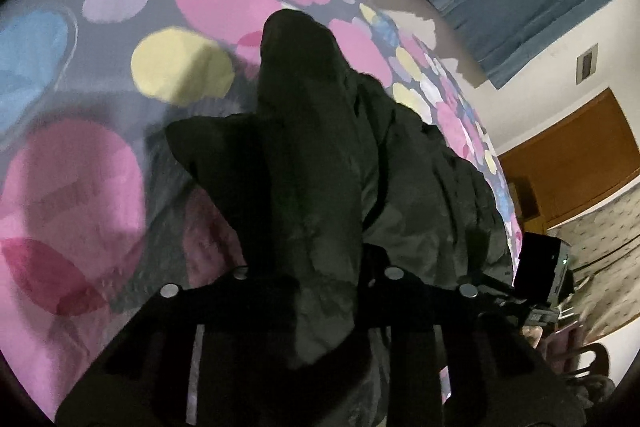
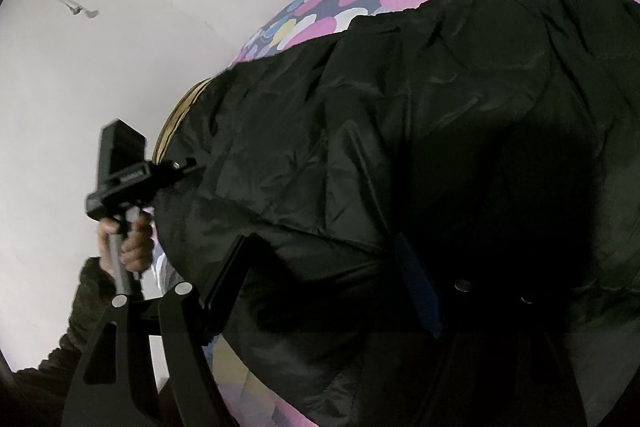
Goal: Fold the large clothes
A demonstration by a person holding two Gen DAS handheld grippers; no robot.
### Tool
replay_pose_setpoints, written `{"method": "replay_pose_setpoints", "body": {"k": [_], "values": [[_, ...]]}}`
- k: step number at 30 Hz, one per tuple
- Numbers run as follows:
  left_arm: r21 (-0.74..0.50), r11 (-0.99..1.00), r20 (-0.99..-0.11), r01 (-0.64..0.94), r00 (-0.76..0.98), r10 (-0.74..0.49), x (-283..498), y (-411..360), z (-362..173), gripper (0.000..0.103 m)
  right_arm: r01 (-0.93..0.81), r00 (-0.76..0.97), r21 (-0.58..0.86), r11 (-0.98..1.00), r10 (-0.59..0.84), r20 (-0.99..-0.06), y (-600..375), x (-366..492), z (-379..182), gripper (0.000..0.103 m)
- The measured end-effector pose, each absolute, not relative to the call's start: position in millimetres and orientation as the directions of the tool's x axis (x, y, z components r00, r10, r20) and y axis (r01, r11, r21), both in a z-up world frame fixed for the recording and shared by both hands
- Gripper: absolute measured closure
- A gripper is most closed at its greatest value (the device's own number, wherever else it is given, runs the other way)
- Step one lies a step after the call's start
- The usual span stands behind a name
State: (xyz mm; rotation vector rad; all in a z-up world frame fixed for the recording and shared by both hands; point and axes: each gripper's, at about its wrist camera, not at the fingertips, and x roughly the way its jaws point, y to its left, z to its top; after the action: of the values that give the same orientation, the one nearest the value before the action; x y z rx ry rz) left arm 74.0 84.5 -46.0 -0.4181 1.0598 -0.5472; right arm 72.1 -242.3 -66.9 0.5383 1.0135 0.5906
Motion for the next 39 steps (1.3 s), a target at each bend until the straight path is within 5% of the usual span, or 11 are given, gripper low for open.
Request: {"method": "replay_pose_setpoints", "body": {"k": [21,30,39], "values": [[-0.276,0.866,-0.761,0.416,0.456,-0.462,52.2,-67.4,77.0,0.082,-0.268,0.374,0.639,0.721,0.689,-0.621,-245.5,73.7,-63.3,0.030],[-0.131,0.873,-0.780,0.469,0.495,-0.383,32.3,-153.0,77.0,0.082,-0.248,0.428,0.710,0.659,0.732,-0.530,-305.8,60.1,-40.3,0.030],[-0.053,0.832,-0.766,0.552,0.513,-0.388,3.3,-232.8,45.1,0.082,-0.143,0.554,0.876,0.461,0.771,-0.315,-413.0,56.3,-24.5,0.030]]}}
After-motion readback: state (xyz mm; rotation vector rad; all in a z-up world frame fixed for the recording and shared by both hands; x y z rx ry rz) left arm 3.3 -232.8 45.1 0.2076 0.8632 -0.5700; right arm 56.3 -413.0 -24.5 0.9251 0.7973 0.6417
